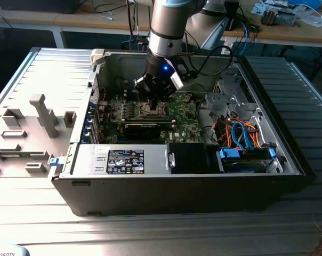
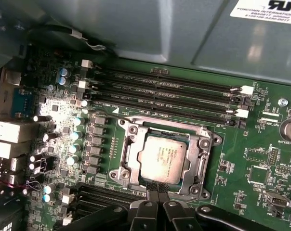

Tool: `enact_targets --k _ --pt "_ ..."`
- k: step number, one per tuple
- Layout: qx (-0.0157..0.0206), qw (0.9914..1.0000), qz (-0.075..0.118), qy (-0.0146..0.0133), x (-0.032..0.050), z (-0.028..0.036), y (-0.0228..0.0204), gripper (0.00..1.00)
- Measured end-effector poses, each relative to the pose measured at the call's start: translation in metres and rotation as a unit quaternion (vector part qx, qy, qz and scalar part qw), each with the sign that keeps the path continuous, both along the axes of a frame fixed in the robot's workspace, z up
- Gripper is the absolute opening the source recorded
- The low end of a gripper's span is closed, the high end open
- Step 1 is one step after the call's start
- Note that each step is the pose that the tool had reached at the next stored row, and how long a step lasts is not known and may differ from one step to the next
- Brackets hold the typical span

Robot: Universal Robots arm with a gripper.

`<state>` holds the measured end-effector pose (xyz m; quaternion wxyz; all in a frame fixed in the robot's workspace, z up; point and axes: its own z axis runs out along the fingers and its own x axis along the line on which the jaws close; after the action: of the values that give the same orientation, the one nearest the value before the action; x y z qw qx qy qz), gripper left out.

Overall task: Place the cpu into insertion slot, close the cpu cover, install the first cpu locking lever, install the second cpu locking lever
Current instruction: 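Install the first cpu locking lever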

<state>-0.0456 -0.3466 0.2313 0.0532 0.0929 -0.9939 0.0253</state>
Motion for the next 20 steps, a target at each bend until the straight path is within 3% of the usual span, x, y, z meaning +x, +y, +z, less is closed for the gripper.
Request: enact_targets --k 20 --pt "-0.0002 0.99899 0.045 0.0000 0.0000 0.0000 0.0000 0.11"
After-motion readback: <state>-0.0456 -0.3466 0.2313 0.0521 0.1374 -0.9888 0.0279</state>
